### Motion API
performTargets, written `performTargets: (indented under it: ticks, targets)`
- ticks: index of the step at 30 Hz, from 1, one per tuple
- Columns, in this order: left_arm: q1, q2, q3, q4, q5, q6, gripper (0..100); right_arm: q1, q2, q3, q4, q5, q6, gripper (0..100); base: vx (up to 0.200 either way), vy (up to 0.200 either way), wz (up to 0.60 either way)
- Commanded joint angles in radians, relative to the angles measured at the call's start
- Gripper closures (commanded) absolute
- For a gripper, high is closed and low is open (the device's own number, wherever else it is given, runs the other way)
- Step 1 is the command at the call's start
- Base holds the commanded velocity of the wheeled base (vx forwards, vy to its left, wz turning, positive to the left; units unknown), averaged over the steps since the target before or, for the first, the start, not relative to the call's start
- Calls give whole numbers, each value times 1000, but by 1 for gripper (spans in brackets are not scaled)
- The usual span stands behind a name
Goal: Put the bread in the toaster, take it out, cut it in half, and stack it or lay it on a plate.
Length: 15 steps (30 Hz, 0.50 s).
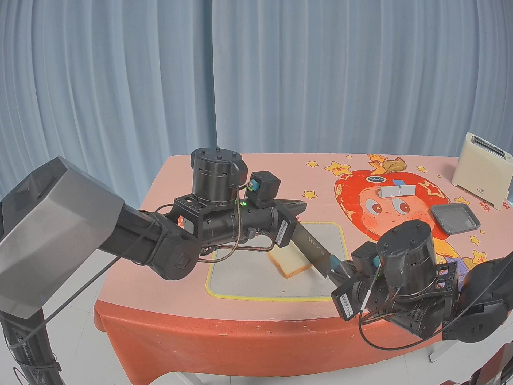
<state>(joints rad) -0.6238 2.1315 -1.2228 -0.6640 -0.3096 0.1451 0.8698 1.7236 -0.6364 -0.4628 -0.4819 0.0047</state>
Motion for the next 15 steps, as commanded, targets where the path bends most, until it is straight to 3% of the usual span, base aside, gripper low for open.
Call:
performTargets:
  ticks: [1,15]
  targets:
    - [-1,33,-14,0,0,1,100,2,4,0,0,-1,0,100,0,0,0]
    - [9,51,3,3,6,1,100,6,4,0,0,-1,1,100,0,0,0]
